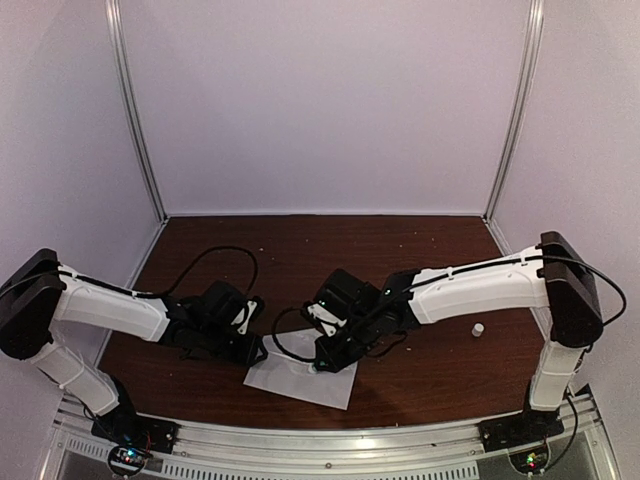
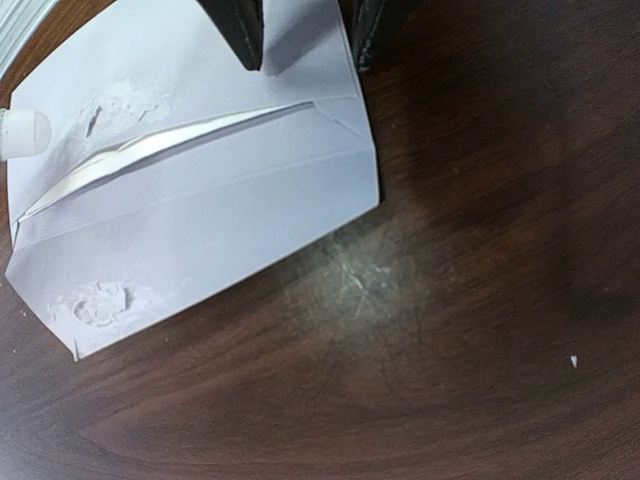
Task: Place the letter into the envelope and seal it
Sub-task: Paint the envelope at the center of the board.
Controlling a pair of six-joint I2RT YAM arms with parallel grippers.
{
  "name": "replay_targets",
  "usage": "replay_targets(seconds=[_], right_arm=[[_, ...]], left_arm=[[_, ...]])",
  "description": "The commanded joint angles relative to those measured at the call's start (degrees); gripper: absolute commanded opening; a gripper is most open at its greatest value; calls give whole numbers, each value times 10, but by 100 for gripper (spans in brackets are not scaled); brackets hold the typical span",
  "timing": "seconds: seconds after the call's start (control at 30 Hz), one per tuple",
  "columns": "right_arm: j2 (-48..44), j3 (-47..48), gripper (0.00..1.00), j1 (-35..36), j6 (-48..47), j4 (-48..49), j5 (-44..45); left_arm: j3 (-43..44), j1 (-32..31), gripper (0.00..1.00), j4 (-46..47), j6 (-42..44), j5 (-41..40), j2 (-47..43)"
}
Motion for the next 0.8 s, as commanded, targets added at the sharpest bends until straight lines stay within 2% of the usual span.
replay_targets(seconds=[0.0, 0.77], right_arm=[[14, -4, 0, 7, 2, 10, -6], [77, 35, 0, 8, -14, 17, 2]], left_arm=[[-12, 0, 32, -25, -5, 12, 6], [-12, 0, 30, -24, -3, 21, 3]])
